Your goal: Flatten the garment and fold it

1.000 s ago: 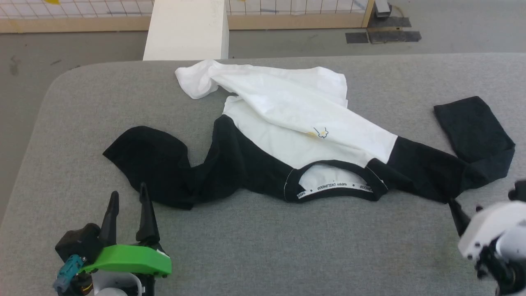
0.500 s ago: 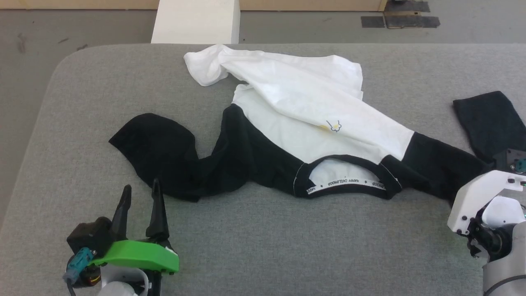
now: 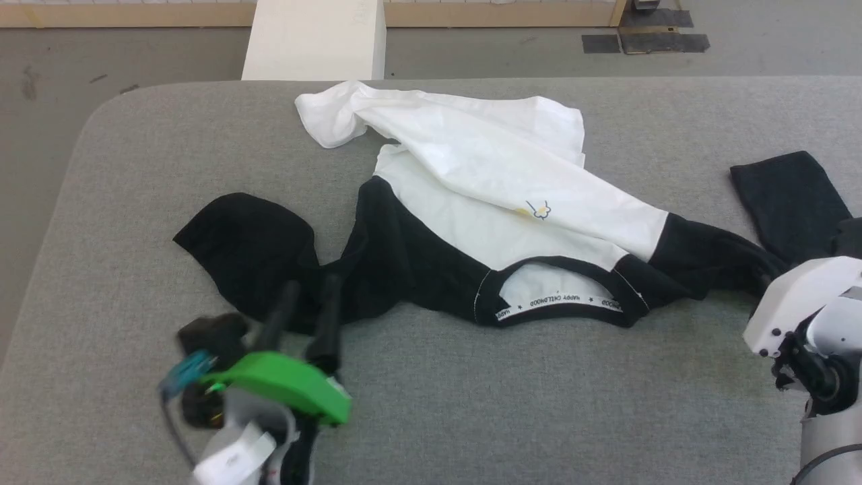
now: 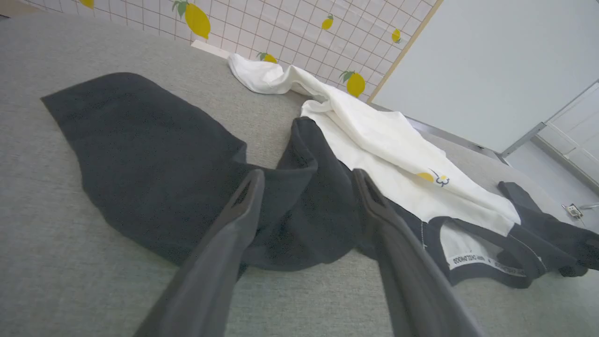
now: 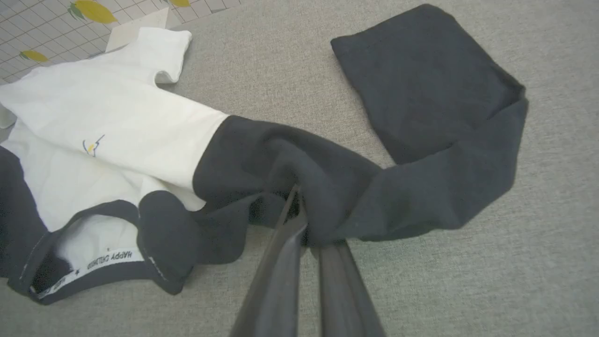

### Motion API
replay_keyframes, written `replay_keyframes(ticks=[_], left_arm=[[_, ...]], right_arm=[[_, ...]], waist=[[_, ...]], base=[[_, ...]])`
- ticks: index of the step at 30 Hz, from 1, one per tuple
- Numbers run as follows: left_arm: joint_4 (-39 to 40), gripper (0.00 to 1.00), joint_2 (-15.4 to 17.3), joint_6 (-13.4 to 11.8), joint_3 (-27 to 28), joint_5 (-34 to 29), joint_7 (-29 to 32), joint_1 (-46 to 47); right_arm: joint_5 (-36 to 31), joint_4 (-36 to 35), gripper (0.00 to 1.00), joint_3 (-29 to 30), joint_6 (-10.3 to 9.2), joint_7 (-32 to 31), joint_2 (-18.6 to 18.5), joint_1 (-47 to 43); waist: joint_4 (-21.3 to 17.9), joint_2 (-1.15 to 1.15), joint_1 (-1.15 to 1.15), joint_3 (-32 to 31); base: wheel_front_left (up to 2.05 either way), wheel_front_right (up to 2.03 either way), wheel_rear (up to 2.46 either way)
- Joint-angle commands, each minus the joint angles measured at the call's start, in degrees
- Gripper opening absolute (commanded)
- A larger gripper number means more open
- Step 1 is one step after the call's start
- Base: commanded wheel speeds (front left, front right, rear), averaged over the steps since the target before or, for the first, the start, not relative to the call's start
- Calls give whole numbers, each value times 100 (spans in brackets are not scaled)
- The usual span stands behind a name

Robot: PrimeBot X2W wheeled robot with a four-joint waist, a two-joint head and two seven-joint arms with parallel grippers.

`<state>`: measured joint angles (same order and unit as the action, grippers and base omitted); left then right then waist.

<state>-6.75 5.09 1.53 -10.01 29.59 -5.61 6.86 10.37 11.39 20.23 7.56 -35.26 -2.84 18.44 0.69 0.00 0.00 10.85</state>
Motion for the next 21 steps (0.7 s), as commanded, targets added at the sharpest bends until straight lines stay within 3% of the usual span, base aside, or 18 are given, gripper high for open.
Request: replay_keyframes(ticks=[1,5,9,15,20,21], left_arm=[[24,100,-83,2,-246,304,660,238],[-37,100,-30,-79,-720,310,1808,571],[-201,100,159,-230,-1023,-34,2526,1033],[-653,100,313,-332,-1309,-357,3182,1548],[-1022,100,440,-347,-1464,-611,3251,1774],[-1092,51,444,-367,-1450,-618,3221,1801]], right_arm=[[47,-246,0,-9,-8,-1,-4,-116],[122,-536,0,-58,-8,-98,-4,-211],[178,-642,0,-112,-8,-146,-4,-211],[249,-649,0,-211,-8,-127,-4,-164],[280,-634,0,-230,-8,-84,-4,-147],[280,-637,0,-230,-8,-73,-4,-153]], waist=[[-49,0,0,13],[-102,0,0,42],[-160,0,0,122],[-283,0,0,272],[-359,0,0,356],[-372,0,0,375]], base=[[0,0,0],[0,0,0],[0,0,0],[0,0,0],[0,0,0],[0,0,0]])
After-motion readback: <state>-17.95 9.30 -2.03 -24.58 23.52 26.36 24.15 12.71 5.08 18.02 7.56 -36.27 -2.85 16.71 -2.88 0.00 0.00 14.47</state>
